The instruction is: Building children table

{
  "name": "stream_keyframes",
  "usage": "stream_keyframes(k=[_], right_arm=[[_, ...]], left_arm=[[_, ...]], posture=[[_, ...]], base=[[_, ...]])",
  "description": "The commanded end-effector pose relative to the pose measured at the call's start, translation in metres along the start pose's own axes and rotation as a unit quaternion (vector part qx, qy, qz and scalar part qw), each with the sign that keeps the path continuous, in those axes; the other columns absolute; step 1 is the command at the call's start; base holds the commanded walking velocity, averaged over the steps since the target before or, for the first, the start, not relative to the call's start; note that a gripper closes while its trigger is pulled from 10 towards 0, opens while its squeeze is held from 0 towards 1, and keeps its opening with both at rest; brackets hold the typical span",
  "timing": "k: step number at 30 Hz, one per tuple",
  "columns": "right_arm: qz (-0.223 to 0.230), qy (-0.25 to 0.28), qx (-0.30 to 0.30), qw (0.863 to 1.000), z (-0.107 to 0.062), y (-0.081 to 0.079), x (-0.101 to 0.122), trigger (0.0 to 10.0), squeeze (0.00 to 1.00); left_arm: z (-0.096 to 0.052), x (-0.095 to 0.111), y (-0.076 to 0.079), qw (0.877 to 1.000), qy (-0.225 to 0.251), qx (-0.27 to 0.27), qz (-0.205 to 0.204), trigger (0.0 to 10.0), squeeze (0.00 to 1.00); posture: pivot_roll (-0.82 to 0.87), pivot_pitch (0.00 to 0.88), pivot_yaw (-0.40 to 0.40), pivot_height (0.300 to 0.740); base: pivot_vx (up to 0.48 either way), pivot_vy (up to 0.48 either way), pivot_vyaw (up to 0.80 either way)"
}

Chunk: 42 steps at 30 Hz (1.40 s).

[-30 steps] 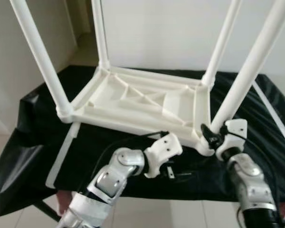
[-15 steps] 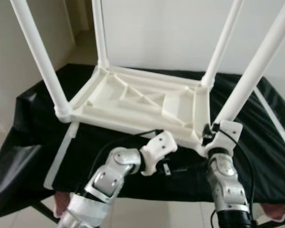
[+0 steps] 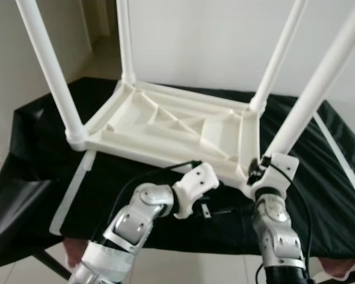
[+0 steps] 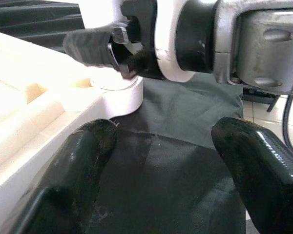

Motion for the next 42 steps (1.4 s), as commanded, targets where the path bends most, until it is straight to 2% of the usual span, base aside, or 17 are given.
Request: stream_keyframes(k=[1,12,13,14,15,17,19,26,28,30,34,42], right_arm=[[0.016,-0.009,0.004,1.000,-0.003,-0.003,-0.003,10.0,1.00],[0.001,0.020,0.046,0.999,0.004,0.011,0.002,10.0,1.00],[-0.019,0.021,0.081,0.996,0.007,0.019,0.001,10.0,0.65],[-0.026,0.020,0.088,0.996,0.008,0.022,0.000,10.0,0.65],[-0.030,0.018,0.094,0.995,0.008,0.025,-0.001,10.0,0.00],[-0.035,0.019,0.101,0.994,0.008,0.026,-0.001,10.0,0.00],[-0.065,0.029,0.140,0.988,0.009,0.028,0.001,10.0,0.00],[-0.102,0.038,0.170,0.979,0.013,0.038,0.003,10.0,0.00],[-0.132,0.041,0.213,0.967,0.015,0.042,0.004,10.0,0.00],[-0.136,0.042,0.225,0.964,0.015,0.043,0.004,10.0,0.00],[-0.172,0.040,0.293,0.940,0.016,0.041,0.007,10.0,0.00],[-0.194,0.030,0.340,0.920,0.018,0.042,0.002,10.0,0.00]], left_arm=[[0.001,-0.002,-0.005,0.999,0.005,0.046,0.000,10.0,0.00],[0.004,-0.002,-0.004,0.999,0.007,0.044,0.001,10.0,0.00],[0.005,-0.001,-0.001,0.999,0.008,0.040,-0.001,10.0,0.00],[0.005,-0.001,-0.001,0.999,0.008,0.038,-0.002,10.0,0.00],[0.006,-0.001,0.000,0.999,0.008,0.037,-0.002,10.0,0.00],[0.006,-0.001,0.000,0.999,0.007,0.036,0.000,10.0,0.00],[0.006,-0.002,0.001,0.999,0.006,0.033,0.003,10.0,0.00],[0.007,0.000,-0.001,0.999,0.007,0.033,0.006,10.0,0.00],[0.008,0.001,-0.001,0.999,0.008,0.030,0.009,10.0,0.00],[0.009,0.001,-0.001,0.999,0.008,0.030,0.009,10.0,0.00],[0.009,0.001,-0.001,1.000,0.005,0.026,0.016,10.0,0.00],[0.011,0.003,-0.001,1.000,0.008,0.024,0.018,10.0,0.00]], posture=[[0.01,0.000,-0.056,0.740],[0.01,0.000,-0.056,0.740],[0.01,0.000,-0.056,0.740],[0.01,0.000,-0.056,0.740],[0.01,0.000,-0.052,0.740],[0.01,0.000,-0.052,0.740],[0.00,0.000,-0.046,0.740],[0.00,0.000,-0.041,0.740],[0.00,0.000,-0.040,0.740],[0.00,0.000,-0.040,0.740],[-0.01,0.000,-0.035,0.740],[-0.01,0.000,-0.043,0.740]], base=[[0.000,0.000,0.00],[0.000,0.000,0.00],[0.000,0.000,0.00],[0.000,0.000,0.00],[0.000,0.000,0.00],[0.000,0.000,0.00],[0.000,0.000,0.00],[0.000,0.000,0.00],[0.000,0.000,0.00],[0.000,0.000,0.00],[0.000,0.000,0.00],[0.000,0.000,0.00]])
Point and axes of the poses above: a point about 5 cm out from each wrist's last joint towards the gripper, its own z axis pointing out of the wrist towards the gripper, its own x axis along the axis of the wrist's last joint, y = z × x, the point moved 1 cm from there along z, pointing out of the wrist towards the gripper, and after that the axes turned 8 degrees about -z, right-handed, at the moved point
